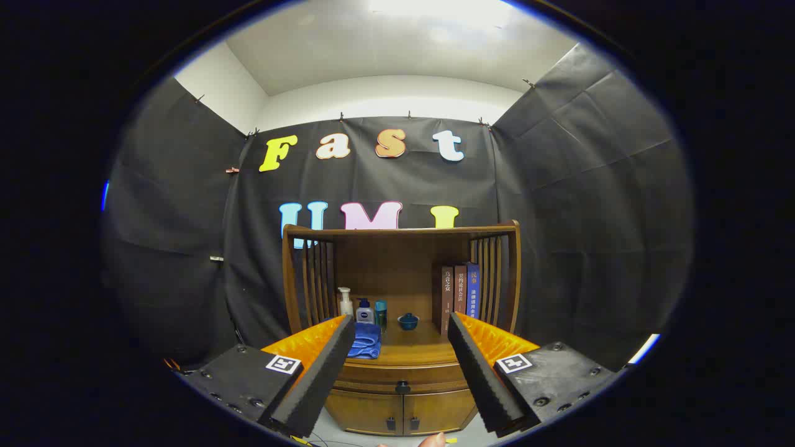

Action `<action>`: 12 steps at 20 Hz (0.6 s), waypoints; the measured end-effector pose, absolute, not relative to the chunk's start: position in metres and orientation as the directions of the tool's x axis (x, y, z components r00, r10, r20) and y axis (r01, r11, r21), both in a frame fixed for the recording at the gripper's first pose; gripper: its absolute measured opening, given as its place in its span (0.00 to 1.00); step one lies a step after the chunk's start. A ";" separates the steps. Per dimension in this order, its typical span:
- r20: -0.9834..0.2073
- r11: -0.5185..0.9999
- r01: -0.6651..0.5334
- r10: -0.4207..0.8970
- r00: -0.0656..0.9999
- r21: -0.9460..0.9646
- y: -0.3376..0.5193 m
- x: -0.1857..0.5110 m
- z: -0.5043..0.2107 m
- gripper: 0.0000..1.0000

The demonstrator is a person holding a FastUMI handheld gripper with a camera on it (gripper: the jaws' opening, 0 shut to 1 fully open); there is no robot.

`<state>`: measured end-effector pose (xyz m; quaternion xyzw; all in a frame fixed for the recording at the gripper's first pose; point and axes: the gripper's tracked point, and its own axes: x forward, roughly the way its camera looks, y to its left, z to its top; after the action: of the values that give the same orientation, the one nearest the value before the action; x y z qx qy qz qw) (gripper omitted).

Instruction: Pull open the drawer, take out the items inside it, and place them on the countertop above the cabinet.

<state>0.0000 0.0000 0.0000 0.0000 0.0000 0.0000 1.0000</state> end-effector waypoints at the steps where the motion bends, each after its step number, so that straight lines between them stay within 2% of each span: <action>1: -0.002 1.000 -0.003 0.003 1.000 -0.002 0.000 0.000 -0.001 0.98; 12: -0.001 1.000 -0.001 0.001 1.000 -0.005 -0.007 -0.004 0.002 0.98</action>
<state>-0.0039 -0.0067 0.0022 -0.0023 0.0005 0.0003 1.0000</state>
